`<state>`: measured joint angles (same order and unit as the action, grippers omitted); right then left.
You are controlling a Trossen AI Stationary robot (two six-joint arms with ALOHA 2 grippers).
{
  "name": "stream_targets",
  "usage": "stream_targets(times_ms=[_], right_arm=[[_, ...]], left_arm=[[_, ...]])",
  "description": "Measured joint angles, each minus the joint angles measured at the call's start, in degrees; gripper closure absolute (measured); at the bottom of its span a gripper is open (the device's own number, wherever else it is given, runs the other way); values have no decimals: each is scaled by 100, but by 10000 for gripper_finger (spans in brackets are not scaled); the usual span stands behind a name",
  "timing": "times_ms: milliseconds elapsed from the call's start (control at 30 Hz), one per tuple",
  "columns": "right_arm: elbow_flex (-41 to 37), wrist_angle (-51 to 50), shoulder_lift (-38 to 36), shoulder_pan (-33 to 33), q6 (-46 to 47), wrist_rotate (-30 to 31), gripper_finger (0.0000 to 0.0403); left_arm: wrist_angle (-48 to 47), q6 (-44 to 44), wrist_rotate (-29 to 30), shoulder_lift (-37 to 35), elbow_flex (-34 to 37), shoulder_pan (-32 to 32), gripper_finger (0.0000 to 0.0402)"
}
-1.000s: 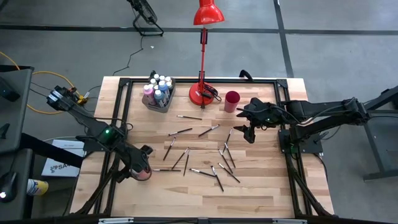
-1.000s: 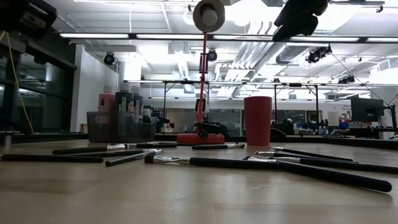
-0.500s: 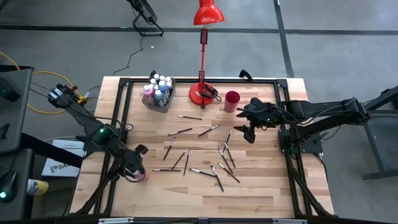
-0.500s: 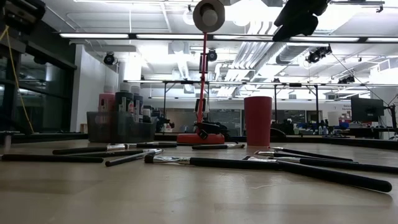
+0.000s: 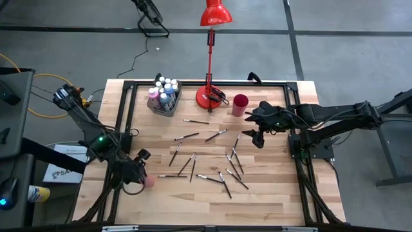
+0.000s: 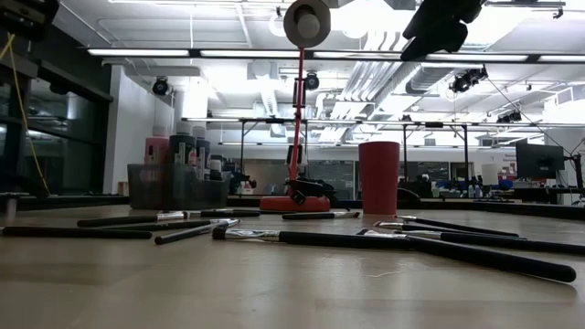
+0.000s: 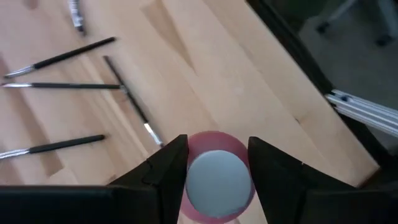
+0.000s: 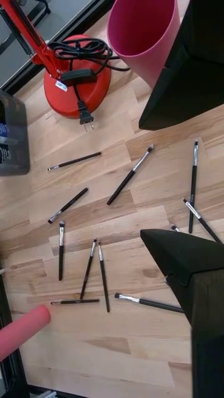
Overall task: Pick & Place Paint Supplies
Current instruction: Put the large pink paint bottle into the bin
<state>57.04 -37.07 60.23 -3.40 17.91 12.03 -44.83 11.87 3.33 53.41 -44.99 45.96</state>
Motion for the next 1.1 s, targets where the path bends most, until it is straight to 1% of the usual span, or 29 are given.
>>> stream_targets(times_ms=[100, 300, 400, 467, 600, 933, 1100], right_arm=[[0, -1, 0, 0, 11, -2, 135], [0, -1, 0, 0, 18, -11, 135], [0, -1, 0, 0, 22, -13, 135], [0, 1, 0, 0, 22, -15, 135], [0, -1, 0, 0, 22, -16, 135], [0, -1, 0, 0, 24, -20, 135], [0, -1, 0, 0, 24, -22, 135]], left_arm=[[-5, 214, 265, 4, 0, 71, 236], [12, 638, 431, 4, 7, 71, 236], [86, 653, 495, 11, 13, 71, 238], [108, 657, 490, 11, 16, 71, 248], [121, 668, 412, 9, 17, 69, 287], [190, 652, 387, 11, 22, 67, 288], [562, 646, 545, 24, 42, 54, 288]])
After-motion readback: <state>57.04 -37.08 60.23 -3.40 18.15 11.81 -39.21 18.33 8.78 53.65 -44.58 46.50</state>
